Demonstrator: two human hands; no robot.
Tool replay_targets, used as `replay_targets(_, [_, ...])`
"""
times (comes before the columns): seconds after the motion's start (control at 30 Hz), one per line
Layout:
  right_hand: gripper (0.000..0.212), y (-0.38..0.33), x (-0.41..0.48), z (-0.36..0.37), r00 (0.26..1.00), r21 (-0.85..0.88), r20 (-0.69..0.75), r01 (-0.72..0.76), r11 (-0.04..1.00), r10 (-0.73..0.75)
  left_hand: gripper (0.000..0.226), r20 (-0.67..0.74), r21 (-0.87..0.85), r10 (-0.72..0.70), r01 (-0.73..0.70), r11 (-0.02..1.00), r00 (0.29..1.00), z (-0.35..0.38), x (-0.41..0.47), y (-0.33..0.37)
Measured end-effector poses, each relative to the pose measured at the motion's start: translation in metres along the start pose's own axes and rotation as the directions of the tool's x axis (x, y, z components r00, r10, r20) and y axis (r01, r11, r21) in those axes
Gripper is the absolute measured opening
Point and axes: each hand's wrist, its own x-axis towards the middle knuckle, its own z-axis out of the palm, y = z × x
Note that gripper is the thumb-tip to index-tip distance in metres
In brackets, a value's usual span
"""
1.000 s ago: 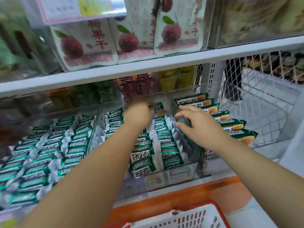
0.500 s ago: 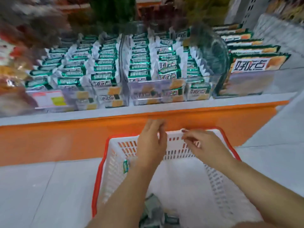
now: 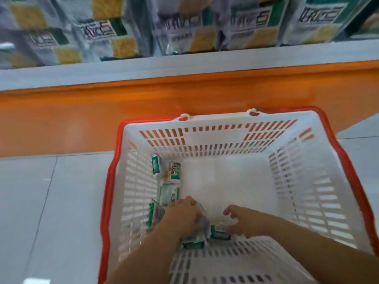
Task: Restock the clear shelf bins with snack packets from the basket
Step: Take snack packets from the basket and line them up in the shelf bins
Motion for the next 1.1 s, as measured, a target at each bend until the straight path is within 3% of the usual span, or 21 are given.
replay_targets(0.07, [0.052, 0.002, 0.007, 0.01, 0.999, 0.079, 0.019, -0.037, 0.996, 0.036, 0.036, -0.037, 0.014, -0.011, 0.011, 1.0, 0.999, 0.004, -0.003, 0.001])
replay_targets(0.17, [0.051, -0.002, 0.014, 0.019, 0.995, 0.108, -0.089, -0.032, 0.994, 0.042, 0.035, -0.06, 0.008, -0.021, 0.021, 1.0, 0.998, 0.006, -0.002, 0.002])
replay_targets(0.33, [0.032, -0.012, 0.007, 0.003, 0.984, -0.044, -0.163, 0.063, 0.997, -0.07, 0.042, -0.015, -0.025, -0.03, 0.03, 0.999, 0.999, -0.003, -0.005, 0.007])
replay_targets(0.47, [0.036, -0.019, -0.027, -0.028, 0.947, -0.116, -0.281, 0.13, 0.985, -0.158, 0.045, -0.045, -0.272, -0.039, 0.025, 0.962, 0.998, -0.032, -0.013, 0.017])
replay_targets(0.6, [0.053, -0.036, -0.088, -0.064, 0.859, -0.005, -0.468, 0.235, 0.972, -0.21, 0.041, -0.184, -0.576, -0.085, -0.038, 0.817, 0.979, -0.082, -0.037, 0.031])
replay_targets(0.73, [0.055, -0.058, -0.172, -0.106, 0.811, 0.02, -0.534, 0.295, 0.955, -0.24, 0.023, -0.221, -0.798, -0.149, -0.091, 0.596, 0.964, -0.143, -0.078, 0.054])
replay_targets(0.8, [0.053, -0.067, -0.213, -0.123, 0.783, 0.015, -0.567, 0.32, 0.947, -0.256, 0.012, -0.236, -0.829, -0.117, -0.137, 0.542, 0.965, -0.167, -0.107, 0.067])
replay_targets(0.9, [0.051, -0.082, -0.266, -0.136, 0.726, 0.091, -0.631, 0.419, 0.903, -0.273, 0.008, -0.295, -0.78, -0.02, -0.228, 0.583, 0.955, -0.198, -0.15, 0.085])
replay_targets(0.97, [0.048, -0.094, -0.29, -0.138, 0.685, 0.146, -0.67, 0.5, 0.853, -0.287, 0.01, -0.345, -0.78, 0.027, -0.303, 0.548, 0.938, -0.215, -0.176, 0.098])
replay_targets(1.1, [0.042, -0.12, -0.312, -0.139, 0.583, 0.187, -0.756, 0.628, 0.755, -0.298, 0.018, -0.515, -0.822, 0.041, -0.507, 0.261, 0.856, -0.241, -0.211, 0.12])
